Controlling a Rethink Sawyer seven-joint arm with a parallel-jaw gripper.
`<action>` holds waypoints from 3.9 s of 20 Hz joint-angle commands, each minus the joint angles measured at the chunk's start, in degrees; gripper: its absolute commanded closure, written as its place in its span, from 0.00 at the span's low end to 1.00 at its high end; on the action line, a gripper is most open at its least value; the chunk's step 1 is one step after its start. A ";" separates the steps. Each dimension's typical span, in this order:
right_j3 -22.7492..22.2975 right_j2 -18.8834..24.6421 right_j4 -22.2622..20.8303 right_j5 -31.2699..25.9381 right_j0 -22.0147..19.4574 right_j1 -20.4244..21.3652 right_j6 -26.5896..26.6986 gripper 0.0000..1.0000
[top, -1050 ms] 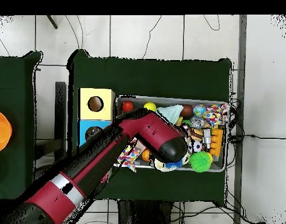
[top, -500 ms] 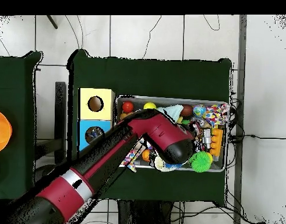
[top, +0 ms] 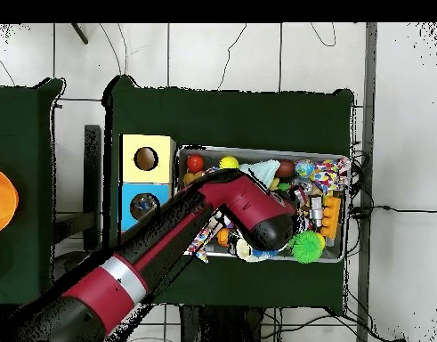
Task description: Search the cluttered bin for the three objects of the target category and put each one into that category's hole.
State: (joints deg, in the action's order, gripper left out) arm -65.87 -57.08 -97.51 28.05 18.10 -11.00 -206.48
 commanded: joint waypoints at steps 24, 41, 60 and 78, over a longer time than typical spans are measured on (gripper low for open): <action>-4.07 31.26 5.96 -22.81 -12.97 11.43 45.46 0.00; -4.80 33.05 3.43 -13.58 -11.76 12.41 42.87 0.00; 5.64 2.74 -6.22 -10.98 1.86 -21.03 11.01 0.00; 3.18 24.44 5.61 -19.47 -7.35 3.11 47.70 0.00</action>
State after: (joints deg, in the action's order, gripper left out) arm -63.70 -51.36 -99.32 10.58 17.63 -19.79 -179.49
